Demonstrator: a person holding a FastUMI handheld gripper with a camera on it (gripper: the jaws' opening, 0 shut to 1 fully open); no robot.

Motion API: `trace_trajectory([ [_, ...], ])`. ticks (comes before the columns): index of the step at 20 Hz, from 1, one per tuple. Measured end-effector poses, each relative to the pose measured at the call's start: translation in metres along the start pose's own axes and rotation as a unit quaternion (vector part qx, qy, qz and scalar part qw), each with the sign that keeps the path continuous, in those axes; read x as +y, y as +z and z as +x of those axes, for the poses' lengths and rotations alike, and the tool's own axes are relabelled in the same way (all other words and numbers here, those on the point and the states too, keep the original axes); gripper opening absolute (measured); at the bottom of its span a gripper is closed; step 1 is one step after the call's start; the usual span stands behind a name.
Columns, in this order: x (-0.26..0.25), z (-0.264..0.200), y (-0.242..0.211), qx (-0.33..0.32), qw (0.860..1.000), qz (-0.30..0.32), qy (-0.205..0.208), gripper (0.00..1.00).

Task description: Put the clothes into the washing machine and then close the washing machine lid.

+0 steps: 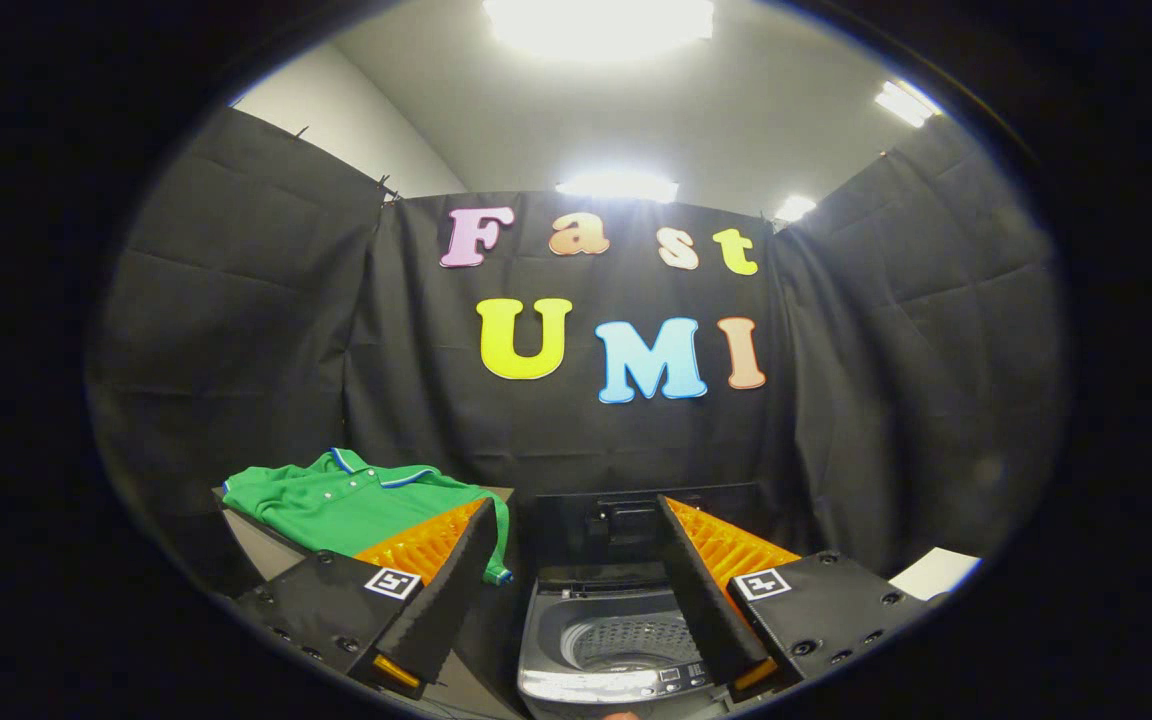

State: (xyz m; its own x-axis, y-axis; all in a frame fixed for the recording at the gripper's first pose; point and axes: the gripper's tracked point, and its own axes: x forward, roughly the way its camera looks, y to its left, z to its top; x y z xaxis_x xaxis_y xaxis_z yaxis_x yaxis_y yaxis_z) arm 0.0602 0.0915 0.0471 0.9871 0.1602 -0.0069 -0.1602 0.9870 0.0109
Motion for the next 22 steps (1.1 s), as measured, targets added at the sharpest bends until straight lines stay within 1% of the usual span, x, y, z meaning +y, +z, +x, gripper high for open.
trace_trajectory([
  [6,0.041,0.034,0.004,0.021,0.998,0.009,0.051,0.98],
  [12,0.094,0.074,0.008,0.042,0.992,0.021,0.114,0.98],
  [17,0.142,0.101,0.013,0.066,0.983,0.023,0.169,0.98],
  [22,0.186,0.121,0.008,0.110,0.971,0.010,0.214,0.98],
])
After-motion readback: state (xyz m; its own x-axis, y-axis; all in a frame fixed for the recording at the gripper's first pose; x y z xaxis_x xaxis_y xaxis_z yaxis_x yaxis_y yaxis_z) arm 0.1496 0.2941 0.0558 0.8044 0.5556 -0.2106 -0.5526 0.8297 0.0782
